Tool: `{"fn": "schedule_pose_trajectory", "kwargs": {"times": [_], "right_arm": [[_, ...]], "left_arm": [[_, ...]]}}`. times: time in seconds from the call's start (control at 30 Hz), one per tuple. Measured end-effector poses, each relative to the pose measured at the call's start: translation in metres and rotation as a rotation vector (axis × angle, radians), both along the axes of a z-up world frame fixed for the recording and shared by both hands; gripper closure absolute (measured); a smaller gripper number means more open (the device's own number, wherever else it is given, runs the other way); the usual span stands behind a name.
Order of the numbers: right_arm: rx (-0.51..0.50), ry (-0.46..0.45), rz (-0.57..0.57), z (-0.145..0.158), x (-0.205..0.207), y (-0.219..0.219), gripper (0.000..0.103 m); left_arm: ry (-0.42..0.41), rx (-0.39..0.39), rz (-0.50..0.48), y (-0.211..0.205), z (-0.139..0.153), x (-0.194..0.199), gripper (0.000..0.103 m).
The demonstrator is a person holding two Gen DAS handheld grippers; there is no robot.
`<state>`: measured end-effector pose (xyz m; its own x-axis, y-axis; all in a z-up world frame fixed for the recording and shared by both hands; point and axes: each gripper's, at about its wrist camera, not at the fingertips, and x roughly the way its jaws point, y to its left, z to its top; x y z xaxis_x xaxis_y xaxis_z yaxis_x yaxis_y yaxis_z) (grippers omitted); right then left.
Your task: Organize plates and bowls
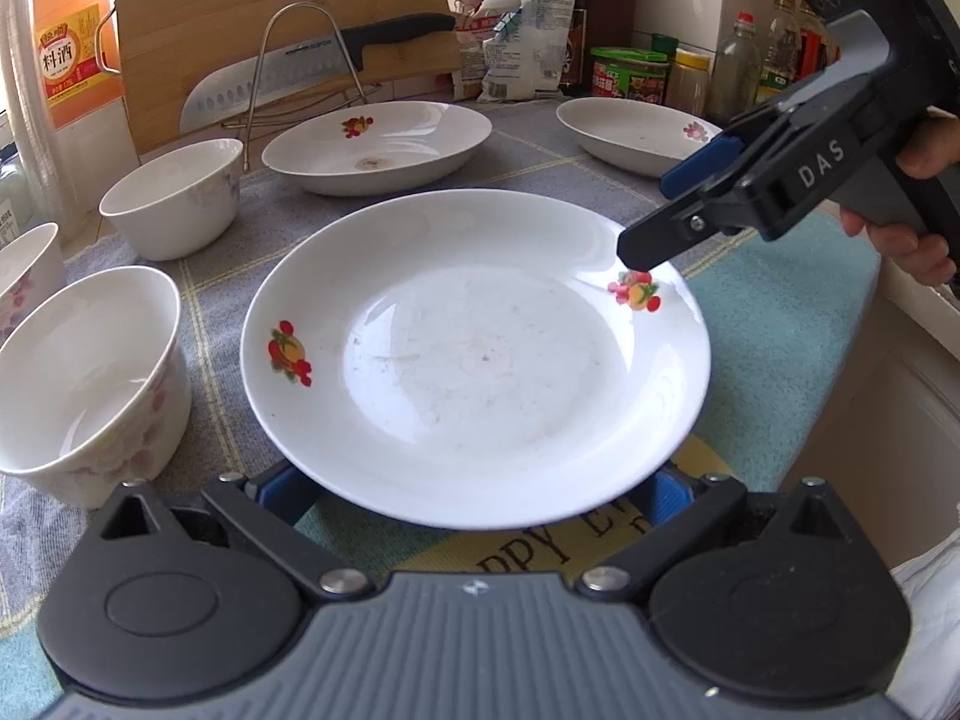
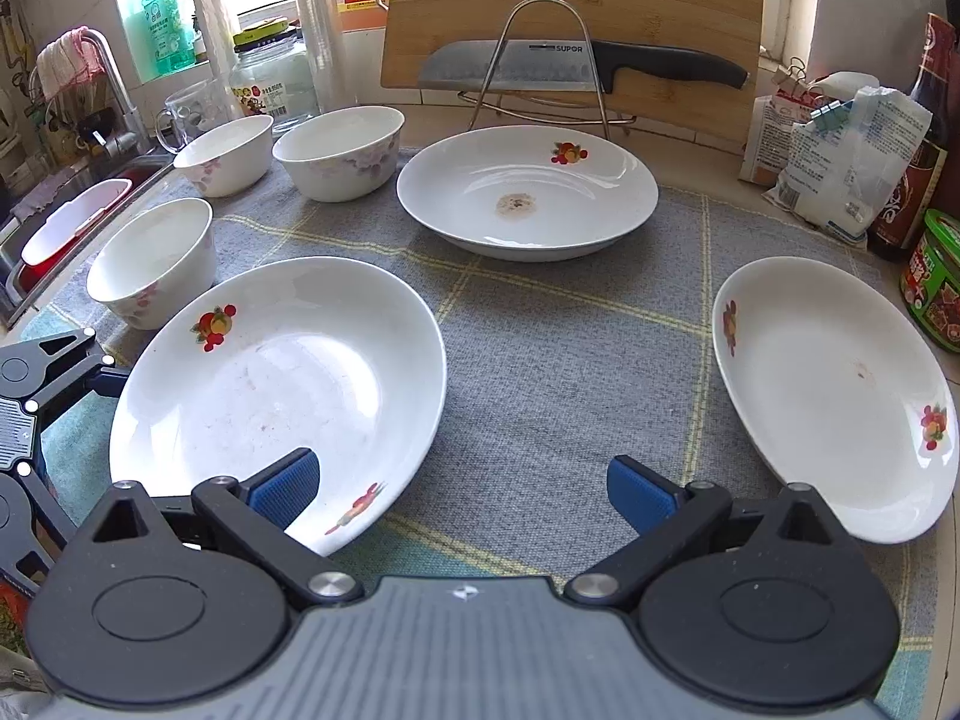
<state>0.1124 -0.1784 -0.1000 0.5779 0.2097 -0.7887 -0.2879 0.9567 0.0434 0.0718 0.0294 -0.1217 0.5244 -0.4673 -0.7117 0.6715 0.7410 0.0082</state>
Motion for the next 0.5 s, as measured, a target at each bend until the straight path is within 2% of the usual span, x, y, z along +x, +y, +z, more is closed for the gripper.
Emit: {"fn": "schedule_pose_trajectory", "kwargs": {"times": [0.23,0.5], "right_arm": [[0.020,0.037,0.013,-0.001,0.014,0.013,0.000],[0.057,0.083,0.068,-0.004,0.031,0.024,0.000]], "left_arm": [[-0.054,-0.050,-0.009,0.008,-0.006,-0.006,0.000],[-0.061,-0.052,0.007,0.008,-0.005,-0.007,0.000]]}}
